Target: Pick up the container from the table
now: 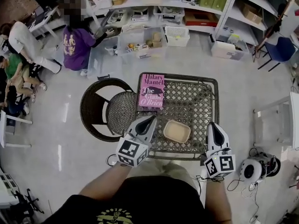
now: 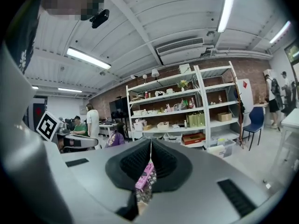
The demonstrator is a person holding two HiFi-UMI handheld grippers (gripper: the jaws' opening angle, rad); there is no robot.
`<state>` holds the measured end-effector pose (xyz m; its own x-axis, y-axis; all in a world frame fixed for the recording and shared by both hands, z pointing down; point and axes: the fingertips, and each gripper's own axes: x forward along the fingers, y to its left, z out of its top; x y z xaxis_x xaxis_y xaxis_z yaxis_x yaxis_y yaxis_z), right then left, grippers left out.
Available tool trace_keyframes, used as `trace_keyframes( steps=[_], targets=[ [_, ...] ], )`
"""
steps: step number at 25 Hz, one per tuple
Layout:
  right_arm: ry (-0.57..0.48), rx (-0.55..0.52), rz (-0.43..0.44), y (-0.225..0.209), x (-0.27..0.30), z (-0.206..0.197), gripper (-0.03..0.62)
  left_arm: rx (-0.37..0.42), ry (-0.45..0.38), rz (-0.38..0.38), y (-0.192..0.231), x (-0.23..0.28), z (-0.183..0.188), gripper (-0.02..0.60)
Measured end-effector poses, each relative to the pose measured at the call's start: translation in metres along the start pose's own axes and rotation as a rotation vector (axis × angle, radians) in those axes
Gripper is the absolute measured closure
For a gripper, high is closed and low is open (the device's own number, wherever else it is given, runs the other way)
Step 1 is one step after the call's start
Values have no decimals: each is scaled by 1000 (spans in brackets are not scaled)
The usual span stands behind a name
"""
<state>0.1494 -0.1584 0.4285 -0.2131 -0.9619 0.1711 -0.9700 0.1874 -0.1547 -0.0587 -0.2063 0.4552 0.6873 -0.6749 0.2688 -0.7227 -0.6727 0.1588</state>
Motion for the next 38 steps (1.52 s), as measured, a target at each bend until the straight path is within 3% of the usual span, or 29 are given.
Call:
trace_keyframes(
  steps=[9, 31, 38],
  targets=[
    [26, -16, -42, 10, 0, -19, 583, -13, 22, -61, 3, 10, -19, 572],
    [164, -13, 70, -17, 17, -80, 583, -81, 142, 44, -3, 29, -94, 572],
    [257, -48, 79, -25, 22, -126, 583, -217, 235, 77, 6, 41, -146, 572]
  ],
)
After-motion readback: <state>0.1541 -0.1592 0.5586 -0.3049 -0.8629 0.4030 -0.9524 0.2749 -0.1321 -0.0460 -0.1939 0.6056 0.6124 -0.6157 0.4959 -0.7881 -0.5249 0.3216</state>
